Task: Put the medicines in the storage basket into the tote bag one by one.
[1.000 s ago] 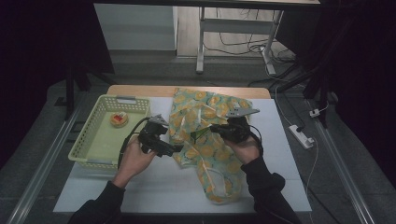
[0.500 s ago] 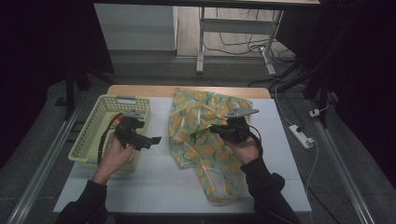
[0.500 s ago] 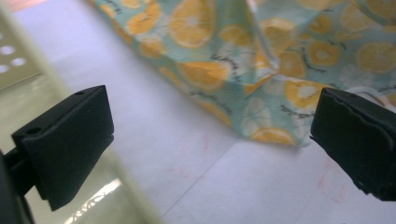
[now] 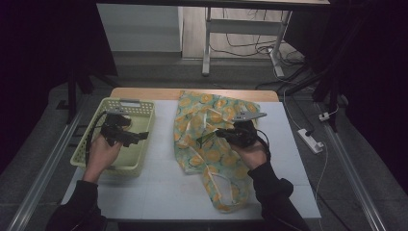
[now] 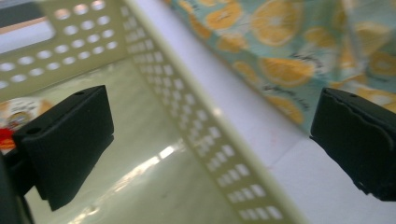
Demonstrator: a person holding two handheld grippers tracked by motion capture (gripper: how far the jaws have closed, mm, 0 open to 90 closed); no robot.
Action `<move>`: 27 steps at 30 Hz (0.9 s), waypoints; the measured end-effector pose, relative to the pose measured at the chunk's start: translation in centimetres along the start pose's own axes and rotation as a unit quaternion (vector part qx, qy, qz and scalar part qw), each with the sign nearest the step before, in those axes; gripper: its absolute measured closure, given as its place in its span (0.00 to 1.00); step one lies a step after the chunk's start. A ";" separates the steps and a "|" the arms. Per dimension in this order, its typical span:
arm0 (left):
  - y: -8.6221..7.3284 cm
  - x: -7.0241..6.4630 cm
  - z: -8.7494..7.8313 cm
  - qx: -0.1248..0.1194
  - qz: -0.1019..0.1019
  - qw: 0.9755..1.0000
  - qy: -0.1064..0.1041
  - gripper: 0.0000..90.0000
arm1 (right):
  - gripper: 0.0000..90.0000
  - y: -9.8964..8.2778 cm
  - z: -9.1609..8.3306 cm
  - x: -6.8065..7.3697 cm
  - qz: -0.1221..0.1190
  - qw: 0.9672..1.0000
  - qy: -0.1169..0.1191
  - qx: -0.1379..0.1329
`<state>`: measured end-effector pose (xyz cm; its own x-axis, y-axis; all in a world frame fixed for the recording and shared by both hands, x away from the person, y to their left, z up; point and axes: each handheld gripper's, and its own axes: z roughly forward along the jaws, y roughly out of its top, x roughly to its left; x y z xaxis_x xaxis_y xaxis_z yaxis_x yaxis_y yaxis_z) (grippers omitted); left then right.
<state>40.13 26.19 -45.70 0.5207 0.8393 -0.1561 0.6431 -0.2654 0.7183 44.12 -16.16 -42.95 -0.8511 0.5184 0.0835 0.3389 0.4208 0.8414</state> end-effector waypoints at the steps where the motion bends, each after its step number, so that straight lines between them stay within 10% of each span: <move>1: -0.1 0.3 0.0 0.001 -0.003 1.000 0.007 0.00 | 0.99 0.0 0.0 0.0 0.000 1.000 0.000 0.000; 27: 0.0 8.3 3.2 0.081 -0.077 0.990 0.089 0.00 | 0.99 -0.1 0.3 0.0 -0.002 1.000 0.002 0.005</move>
<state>46.22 31.67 -49.14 0.3118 0.9421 -0.1237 0.7960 -0.1879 0.5754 44.19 -15.99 -43.18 -0.8543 0.5133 0.0817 0.3385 0.4301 0.8369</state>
